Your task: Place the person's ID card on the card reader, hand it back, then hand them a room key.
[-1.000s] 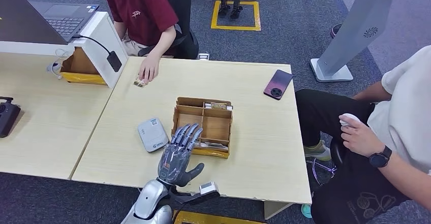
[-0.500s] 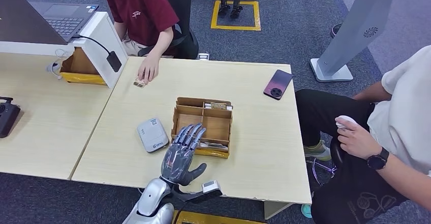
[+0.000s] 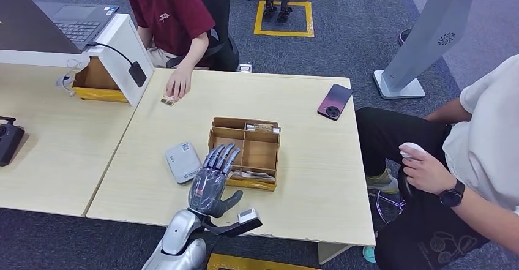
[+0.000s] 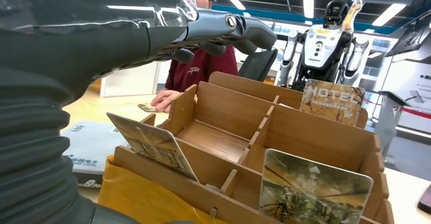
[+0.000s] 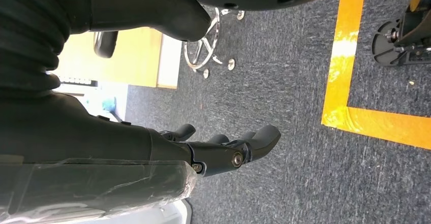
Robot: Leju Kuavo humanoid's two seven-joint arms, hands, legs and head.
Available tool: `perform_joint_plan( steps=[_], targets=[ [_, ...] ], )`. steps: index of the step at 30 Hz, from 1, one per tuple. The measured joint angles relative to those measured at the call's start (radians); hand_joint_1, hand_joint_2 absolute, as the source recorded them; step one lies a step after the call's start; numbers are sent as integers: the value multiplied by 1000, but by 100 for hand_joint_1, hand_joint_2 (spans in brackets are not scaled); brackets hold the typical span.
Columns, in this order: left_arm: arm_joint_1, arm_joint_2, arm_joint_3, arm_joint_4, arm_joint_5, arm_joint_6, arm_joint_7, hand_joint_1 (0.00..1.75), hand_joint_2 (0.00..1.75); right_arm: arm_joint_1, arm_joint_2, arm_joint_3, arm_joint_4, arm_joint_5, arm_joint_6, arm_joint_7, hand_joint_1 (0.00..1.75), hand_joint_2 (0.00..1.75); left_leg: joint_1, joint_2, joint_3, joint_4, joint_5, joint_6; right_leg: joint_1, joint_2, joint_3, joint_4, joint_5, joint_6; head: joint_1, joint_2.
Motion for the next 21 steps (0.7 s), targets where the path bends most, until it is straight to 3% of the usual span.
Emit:
perform_joint_plan(
  steps=[21],
  targets=[
    [-12, 0, 34, 23, -17, 0, 18, 0, 175, 0, -2, 0, 0, 7, 3, -1, 0, 175, 0, 0, 0, 0, 0, 0, 0, 0, 0, 0, 0, 0, 0, 0]
  ],
)
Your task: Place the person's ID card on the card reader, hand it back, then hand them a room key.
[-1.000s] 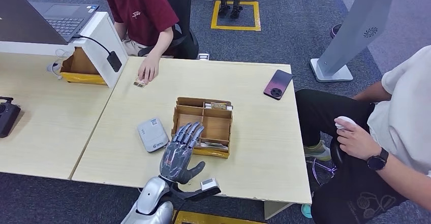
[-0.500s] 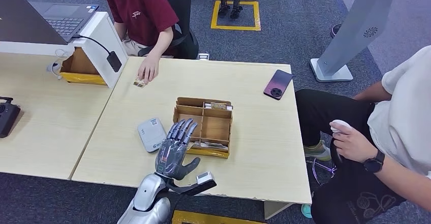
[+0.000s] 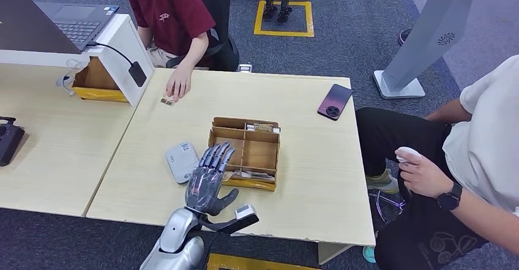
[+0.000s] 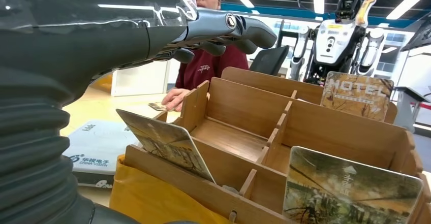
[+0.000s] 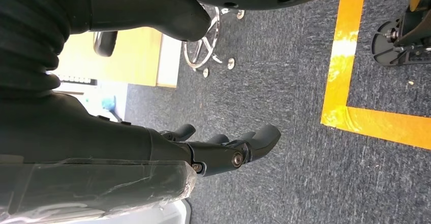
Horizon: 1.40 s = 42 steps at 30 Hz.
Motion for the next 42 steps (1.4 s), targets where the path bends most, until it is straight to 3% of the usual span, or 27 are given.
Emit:
perform_joint_plan(
  steps=[35, 39, 42],
  targets=[
    [-28, -2, 62, 34, 15, 0, 5, 1, 175, 0, -1, 0, 0, 26, -1, -1, 0, 175, 0, 0, 0, 0, 0, 0, 0, 0, 0, 0, 0, 0, 0, 0],
    [-31, -6, 66, 36, 27, 0, -1, 175, 175, 0, -1, 0, 0, 26, -1, -1, 0, 175, 0, 0, 0, 0, 0, 0, 0, 0, 0, 0, 0, 0, 0, 0],
    [-37, -8, 68, 48, 56, 0, -21, 175, 175, 0, -2, 0, 0, 20, -1, -1, 0, 175, 0, 0, 0, 0, 0, 0, 0, 0, 0, 0, 0, 0, 0, 0]
  ],
)
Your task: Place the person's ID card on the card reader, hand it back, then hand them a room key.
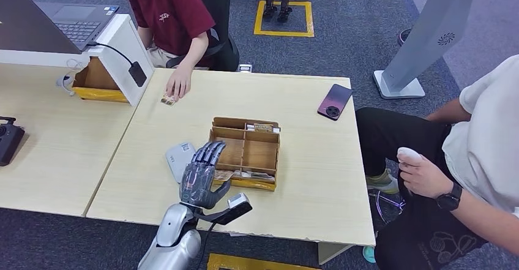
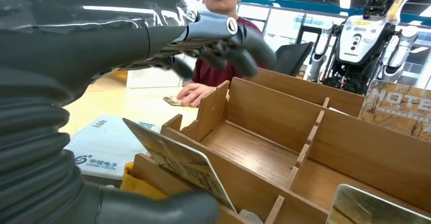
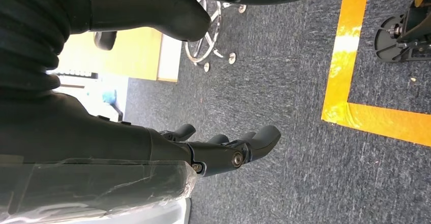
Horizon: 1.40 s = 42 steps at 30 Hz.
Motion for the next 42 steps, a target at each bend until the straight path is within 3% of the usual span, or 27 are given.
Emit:
perform_joint_plan(
  steps=[32, 42],
  targets=[
    [-28, -16, 2, 79, 57, 10, -9, 175, 175, 0, 3, 1, 0, 12, 2, -5, 0, 175, 0, 0, 0, 0, 0, 0, 0, 0, 0, 0, 0, 0, 0, 0],
    [-23, -16, 0, 55, 149, 11, -48, 175, 175, 0, 3, 2, 0, 24, 13, -20, 0, 175, 0, 0, 0, 0, 0, 0, 0, 0, 0, 0, 0, 0, 0, 0]
  ],
)
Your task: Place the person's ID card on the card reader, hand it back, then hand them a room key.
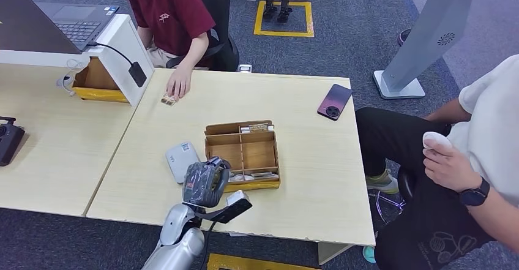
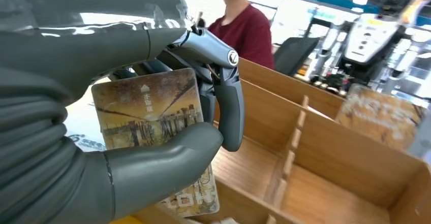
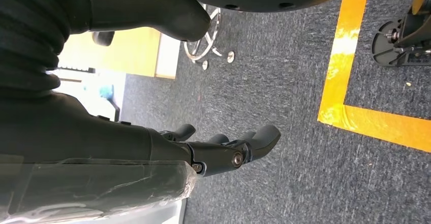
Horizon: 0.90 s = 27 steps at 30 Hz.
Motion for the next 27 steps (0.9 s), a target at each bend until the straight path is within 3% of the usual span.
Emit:
perform_joint_plan(
  steps=[15, 27],
  targets=[
    [20, 24, -64, -148, 82, 0, 16, 175, 175, 1, 0, 0, 0, 3, 3, -6, 0, 175, 0, 0, 0, 0, 0, 0, 0, 0, 0, 0, 0, 0, 0, 0],
    [27, 74, -130, -230, 147, 0, 59, 175, 175, 1, 8, 0, 0, 5, -7, -9, 0, 175, 0, 0, 0, 0, 0, 0, 0, 0, 0, 0, 0, 0, 0, 0]
  ],
)
